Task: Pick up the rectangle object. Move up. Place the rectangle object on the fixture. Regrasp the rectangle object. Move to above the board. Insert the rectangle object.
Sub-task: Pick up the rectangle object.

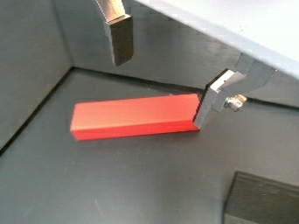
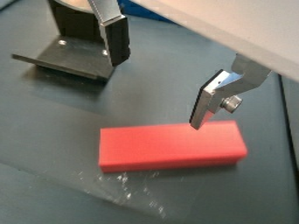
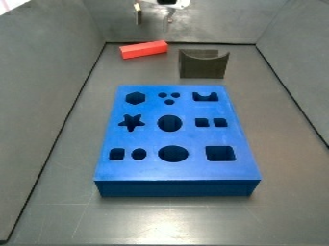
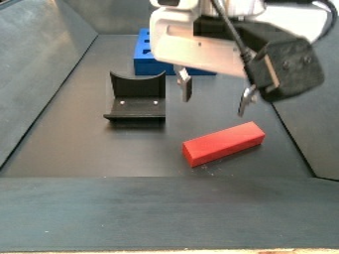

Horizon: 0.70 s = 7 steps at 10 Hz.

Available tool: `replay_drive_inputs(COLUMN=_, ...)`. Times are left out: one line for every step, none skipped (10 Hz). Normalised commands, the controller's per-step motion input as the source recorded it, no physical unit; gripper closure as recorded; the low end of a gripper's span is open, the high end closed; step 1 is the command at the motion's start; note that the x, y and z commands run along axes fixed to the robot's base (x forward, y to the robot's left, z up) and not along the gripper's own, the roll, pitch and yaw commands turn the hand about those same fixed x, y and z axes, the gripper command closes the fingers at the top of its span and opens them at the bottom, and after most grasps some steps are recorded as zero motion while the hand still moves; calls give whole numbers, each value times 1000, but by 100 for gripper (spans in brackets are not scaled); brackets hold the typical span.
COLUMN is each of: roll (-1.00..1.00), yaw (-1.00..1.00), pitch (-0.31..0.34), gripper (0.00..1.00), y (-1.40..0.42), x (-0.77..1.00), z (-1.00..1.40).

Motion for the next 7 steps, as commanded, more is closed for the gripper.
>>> replay_drive_inputs(roll=103, yaw=-726, pitch=0, gripper=0, y=234, x=0, z=-271)
replay_drive_inputs(roll=117, yaw=-740, pitch=0, gripper=0, y=220, x=3, z=-286)
replay_drive_inputs(roll=103, yaw=-749, pitch=0, gripper=0, y=211, x=60, z=-289)
replay_drive_inputs(roll=106, yaw=-766, pitch=0, gripper=0, y=200, x=83, z=-309)
replay_drive_inputs(roll=26, yaw=-751, pitch=-51, gripper=0, y=169, x=177, z=-369)
replay_drive_inputs(roll=6, yaw=-469, pitch=0, gripper=0, y=131, x=9, z=-331)
replay_drive_inputs(roll=0, yaw=0, pitch=0, gripper=0, y=0, x=0, z=-51)
